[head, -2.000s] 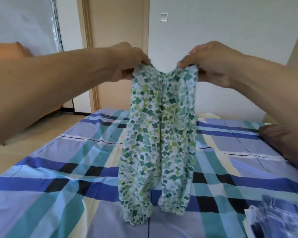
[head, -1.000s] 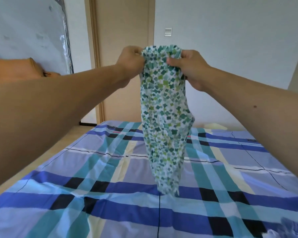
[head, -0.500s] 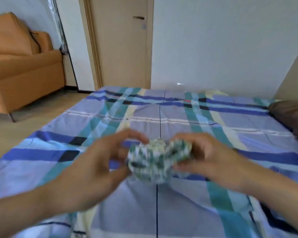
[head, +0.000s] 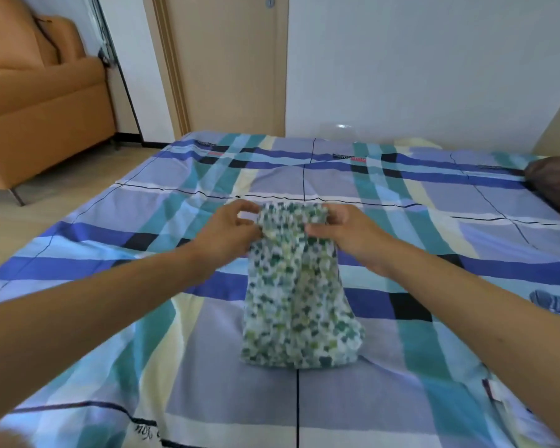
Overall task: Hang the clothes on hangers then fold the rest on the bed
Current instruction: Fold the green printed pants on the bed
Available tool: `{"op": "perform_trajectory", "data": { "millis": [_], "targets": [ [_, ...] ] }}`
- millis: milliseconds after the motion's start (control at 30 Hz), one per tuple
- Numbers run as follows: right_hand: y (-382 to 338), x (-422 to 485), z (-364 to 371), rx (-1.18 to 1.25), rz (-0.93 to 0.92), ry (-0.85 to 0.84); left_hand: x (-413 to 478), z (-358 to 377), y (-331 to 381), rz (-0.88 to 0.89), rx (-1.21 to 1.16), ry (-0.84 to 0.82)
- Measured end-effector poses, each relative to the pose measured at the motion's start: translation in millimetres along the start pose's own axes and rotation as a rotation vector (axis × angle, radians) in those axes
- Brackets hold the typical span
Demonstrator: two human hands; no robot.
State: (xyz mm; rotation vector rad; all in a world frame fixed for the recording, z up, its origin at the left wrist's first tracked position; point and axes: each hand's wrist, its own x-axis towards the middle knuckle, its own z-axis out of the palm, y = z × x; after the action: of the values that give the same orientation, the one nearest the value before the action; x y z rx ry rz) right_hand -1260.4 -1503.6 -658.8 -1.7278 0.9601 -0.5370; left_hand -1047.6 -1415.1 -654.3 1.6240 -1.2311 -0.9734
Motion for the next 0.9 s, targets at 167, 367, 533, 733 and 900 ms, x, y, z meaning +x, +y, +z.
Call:
{"op": "perform_trajectory", "data": {
  "millis": [167, 367, 533, 733, 900],
  "targets": [
    [48, 28, 14, -0.582, 0.028, 0.026, 17, 13, -49, 0.187, 0.661, -0.066],
    [107, -54, 59, -1.012, -0.138, -0.291, -33, 48, -127, 0.408, 1.242, -0.443],
    [132, -60, 73, -1.137, -0.366, -0.004, -26, 57, -139, 0.496, 1.359, -0.307],
    [103, -73, 58, -0.848, -0.288, -0.038, -36, 31, -95, 0.343, 1.081, -0.306],
    [51, -108, 27, -0.616, -0.070, -0.489, -63, 8, -58, -0.043, 0.537, -0.738]
  ]
}}
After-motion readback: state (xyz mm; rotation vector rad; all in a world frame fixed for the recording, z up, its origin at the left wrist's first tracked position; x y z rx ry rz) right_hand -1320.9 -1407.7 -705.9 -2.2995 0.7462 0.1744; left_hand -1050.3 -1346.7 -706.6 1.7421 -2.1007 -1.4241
